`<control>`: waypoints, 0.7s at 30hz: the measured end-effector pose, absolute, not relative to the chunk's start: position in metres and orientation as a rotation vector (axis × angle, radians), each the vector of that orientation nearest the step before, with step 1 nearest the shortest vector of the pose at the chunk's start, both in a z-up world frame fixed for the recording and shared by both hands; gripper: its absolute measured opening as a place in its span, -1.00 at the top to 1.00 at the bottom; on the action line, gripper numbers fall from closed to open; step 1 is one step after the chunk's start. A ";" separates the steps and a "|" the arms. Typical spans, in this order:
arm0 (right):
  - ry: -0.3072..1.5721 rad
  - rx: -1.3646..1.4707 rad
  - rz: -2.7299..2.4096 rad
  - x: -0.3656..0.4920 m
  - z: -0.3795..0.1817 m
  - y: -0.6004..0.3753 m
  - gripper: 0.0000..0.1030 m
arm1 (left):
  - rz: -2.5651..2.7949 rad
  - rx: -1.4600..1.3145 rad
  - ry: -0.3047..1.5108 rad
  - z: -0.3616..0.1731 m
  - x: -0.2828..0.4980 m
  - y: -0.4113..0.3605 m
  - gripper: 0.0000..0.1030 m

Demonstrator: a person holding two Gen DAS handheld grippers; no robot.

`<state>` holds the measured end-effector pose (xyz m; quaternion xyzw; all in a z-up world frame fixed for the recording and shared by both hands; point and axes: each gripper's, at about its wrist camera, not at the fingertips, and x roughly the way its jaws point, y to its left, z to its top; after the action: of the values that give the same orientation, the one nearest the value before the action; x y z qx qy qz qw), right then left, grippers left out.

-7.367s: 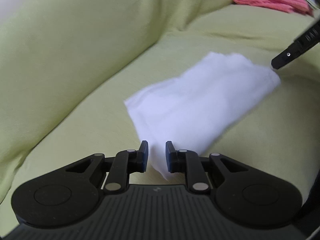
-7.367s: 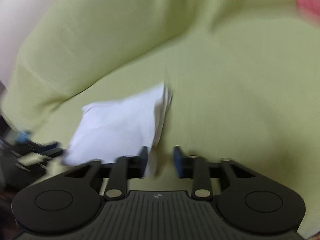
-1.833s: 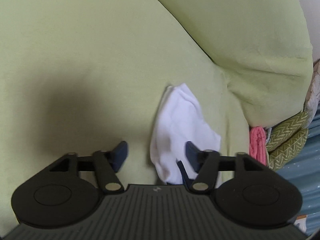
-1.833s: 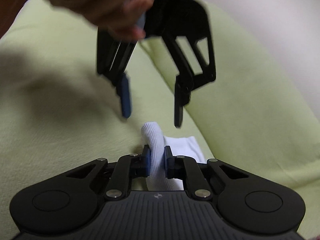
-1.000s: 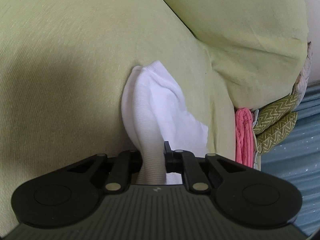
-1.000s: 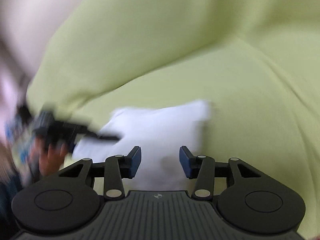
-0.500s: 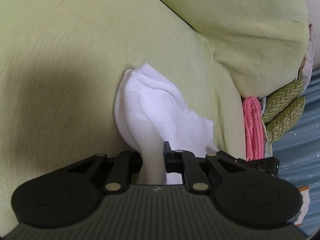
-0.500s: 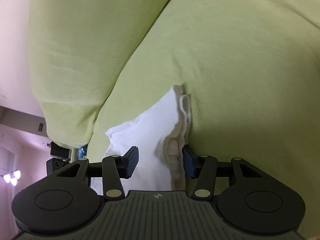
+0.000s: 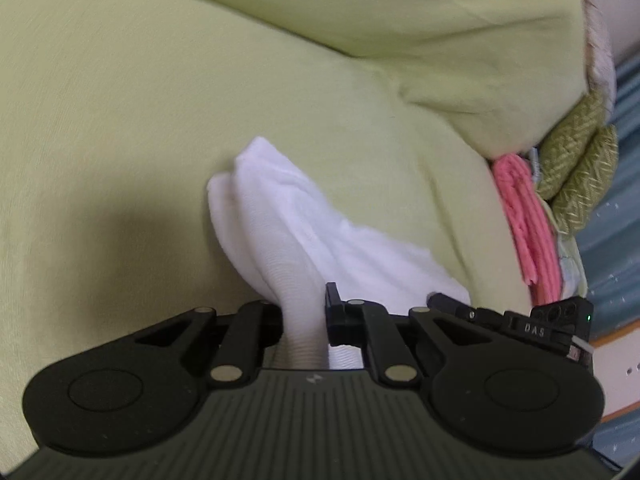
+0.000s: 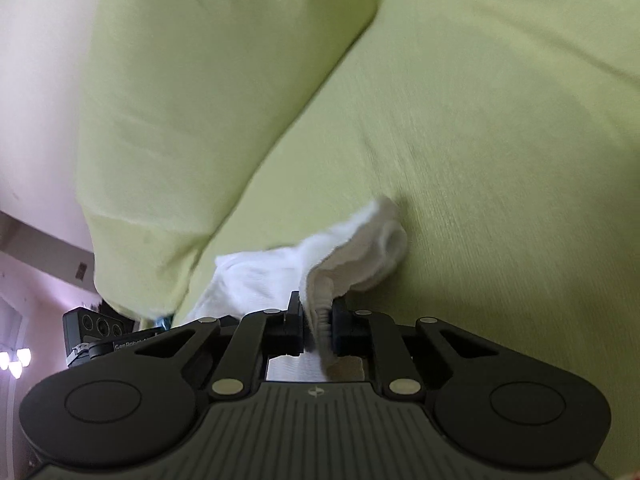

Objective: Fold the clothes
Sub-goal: 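Carry the folded tank top with both grippers to the white chair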

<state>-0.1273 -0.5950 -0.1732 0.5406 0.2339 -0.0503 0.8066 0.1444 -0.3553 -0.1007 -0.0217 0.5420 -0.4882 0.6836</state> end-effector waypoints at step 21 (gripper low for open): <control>-0.113 1.137 -1.048 -0.769 -0.028 -0.490 0.76 | -2.065 0.387 1.266 -0.024 -0.375 -0.623 0.84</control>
<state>-0.7686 -0.4904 -0.0278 0.5131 -0.0509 -0.4731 0.7143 -0.3749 -0.6233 -0.0237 0.1484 0.4857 -0.7926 0.3375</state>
